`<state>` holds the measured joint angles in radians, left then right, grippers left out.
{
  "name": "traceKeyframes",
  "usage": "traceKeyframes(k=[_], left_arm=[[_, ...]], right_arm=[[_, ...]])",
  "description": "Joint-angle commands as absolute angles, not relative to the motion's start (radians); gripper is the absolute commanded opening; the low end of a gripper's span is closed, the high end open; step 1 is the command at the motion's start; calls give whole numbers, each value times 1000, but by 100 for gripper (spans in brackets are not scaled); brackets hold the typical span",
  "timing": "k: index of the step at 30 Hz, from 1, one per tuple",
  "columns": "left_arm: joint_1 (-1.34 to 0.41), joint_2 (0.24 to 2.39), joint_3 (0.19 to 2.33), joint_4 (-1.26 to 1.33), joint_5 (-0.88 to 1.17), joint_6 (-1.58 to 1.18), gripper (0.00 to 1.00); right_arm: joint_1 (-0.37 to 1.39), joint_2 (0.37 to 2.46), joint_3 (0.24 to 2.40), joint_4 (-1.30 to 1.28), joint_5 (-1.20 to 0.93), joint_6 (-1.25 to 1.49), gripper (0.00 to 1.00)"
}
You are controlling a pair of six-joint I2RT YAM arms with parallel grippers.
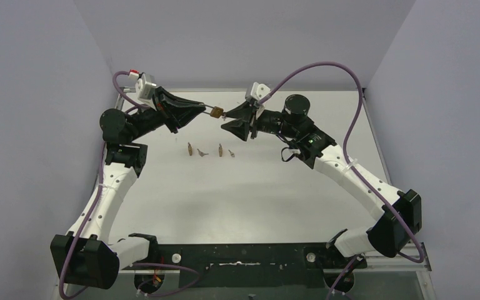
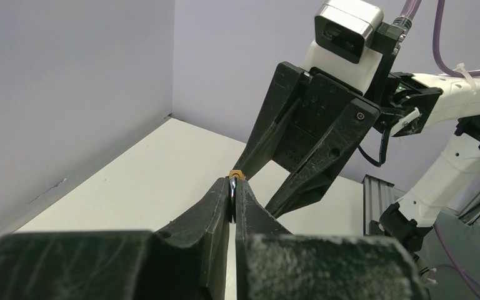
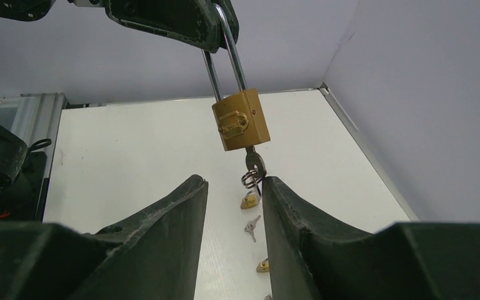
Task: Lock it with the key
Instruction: Lock the lock.
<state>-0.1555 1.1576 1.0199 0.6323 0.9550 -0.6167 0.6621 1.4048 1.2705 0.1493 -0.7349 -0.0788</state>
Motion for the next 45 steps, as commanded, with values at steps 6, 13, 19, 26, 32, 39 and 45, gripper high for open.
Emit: traceKeyframes(k=[6, 13, 19, 26, 32, 39, 45], left_arm=[[-152, 1132, 1029, 691, 956, -619, 0], [-152, 1132, 1027, 692, 956, -618, 0], [-152, 1134, 1025, 690, 953, -614, 0], [-150, 1130, 1025, 671, 937, -600, 0], [-144, 1124, 1028, 645, 922, -579, 0], [-129, 1114, 1026, 630, 897, -569, 0], [-119, 1114, 1024, 638, 879, -573, 0]], right_arm=[[667, 1424, 1331, 216, -720, -93, 27], [667, 1429, 1341, 216, -712, -89, 8], [667, 1424, 1343, 211, -694, -86, 0], [660, 1401, 1333, 193, -624, -78, 0], [650, 1373, 1308, 187, -608, -75, 0], [617, 1323, 1269, 159, -607, -73, 0], [590, 1269, 1213, 164, -604, -55, 0]])
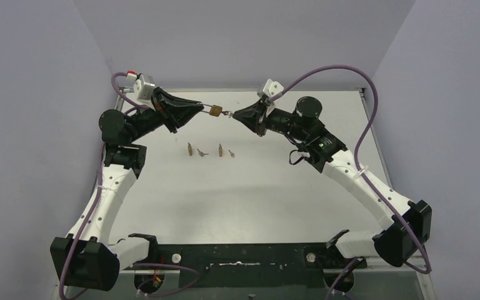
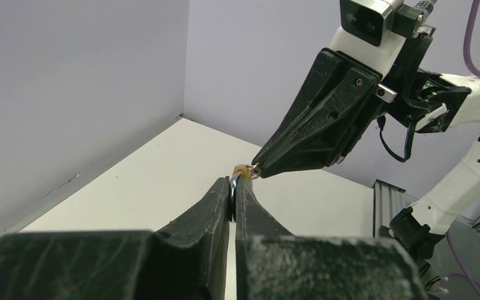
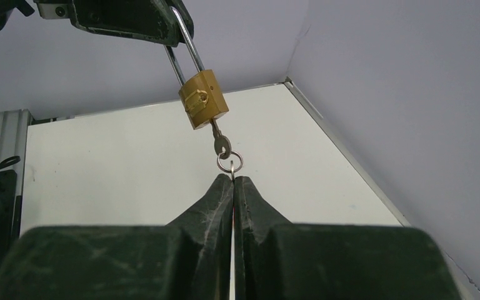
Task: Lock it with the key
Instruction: Lock the lock, then place the lock at the center of the board.
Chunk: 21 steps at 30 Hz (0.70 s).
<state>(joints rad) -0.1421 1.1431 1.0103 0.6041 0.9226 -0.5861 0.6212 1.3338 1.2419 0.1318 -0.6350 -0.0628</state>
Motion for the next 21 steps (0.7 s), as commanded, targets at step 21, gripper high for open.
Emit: traceKeyframes(k=[21], left_arm=[[-351, 1114, 1063, 238, 420, -259, 0]], right_arm=[[538, 1104, 1130, -125, -266, -1, 0]])
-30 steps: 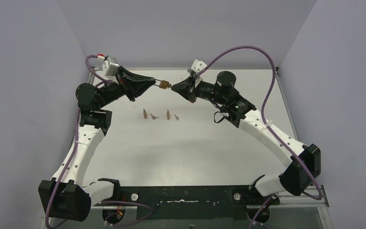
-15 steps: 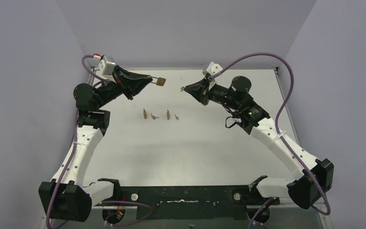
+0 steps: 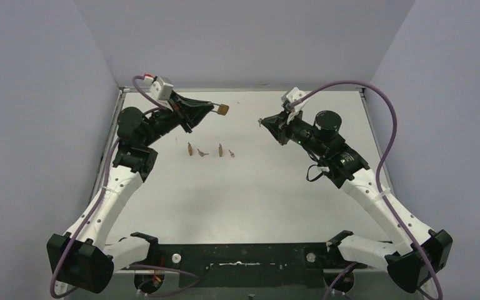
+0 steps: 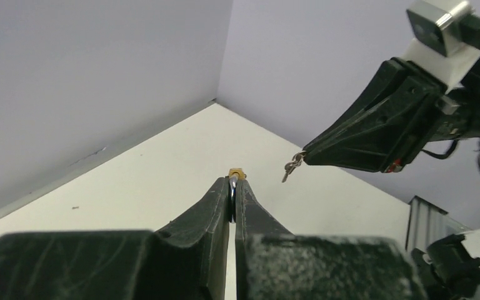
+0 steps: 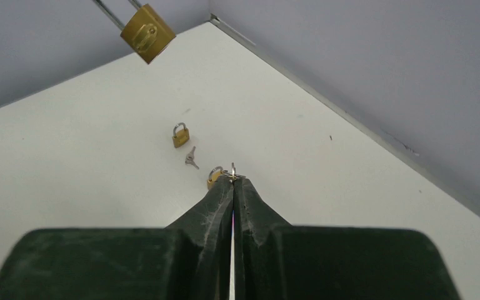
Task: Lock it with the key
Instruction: Place the lock at the center of the board, then place the key at the center of the board.
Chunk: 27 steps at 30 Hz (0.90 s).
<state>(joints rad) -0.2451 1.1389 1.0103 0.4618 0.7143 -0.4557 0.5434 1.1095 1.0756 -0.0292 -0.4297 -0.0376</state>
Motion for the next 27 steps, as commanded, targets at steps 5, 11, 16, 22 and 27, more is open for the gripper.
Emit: traceKeyframes(k=[5, 11, 16, 22, 27], left_arm=[[-442, 1181, 1079, 181, 191, -286, 0], [-632, 1279, 1147, 73, -151, -205, 0], [-688, 1391, 1198, 59, -270, -291, 0], [-754, 1513, 1261, 39, -431, -298, 0], [-778, 1606, 1328, 10, -463, -331, 0]], right_arm=[[538, 1105, 1103, -127, -172, 57, 0], [537, 1118, 1072, -127, -39, 128, 0], [535, 1159, 1065, -127, -3, 192, 0], [534, 1277, 1082, -141, 68, 289, 0], [534, 1339, 1044, -76, 90, 337, 0]])
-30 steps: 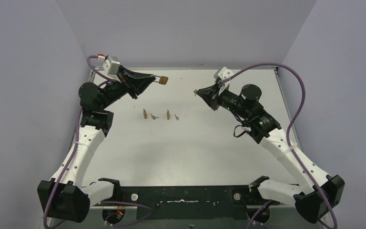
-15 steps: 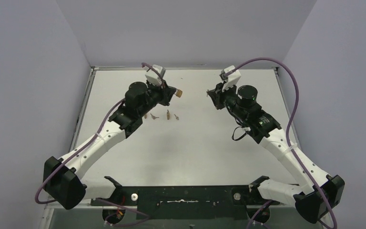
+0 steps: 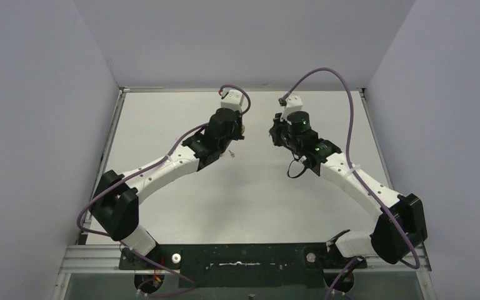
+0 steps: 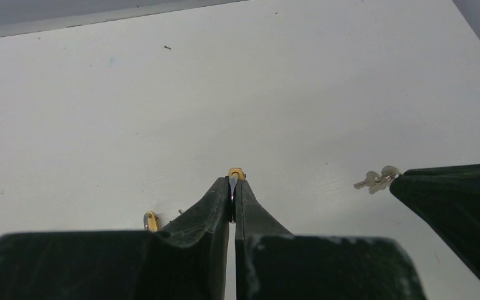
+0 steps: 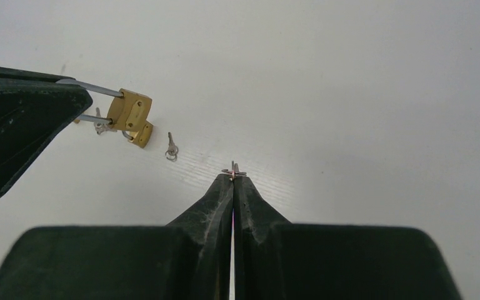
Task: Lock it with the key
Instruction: Place the key at the center of the board.
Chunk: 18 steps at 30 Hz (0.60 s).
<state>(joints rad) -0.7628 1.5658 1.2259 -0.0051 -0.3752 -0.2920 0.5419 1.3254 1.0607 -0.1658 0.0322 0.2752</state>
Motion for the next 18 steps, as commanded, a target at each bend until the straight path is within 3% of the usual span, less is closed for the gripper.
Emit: traceKeyframes(k=[1, 18], left_arm=[[-780, 1623, 1335, 4, -470, -342, 0], [-814, 1838, 1377, -42, -535, -490, 0]], right_arm=[[534, 1345, 1031, -58, 95, 341, 0], [463, 1476, 875, 258, 15, 461, 0]])
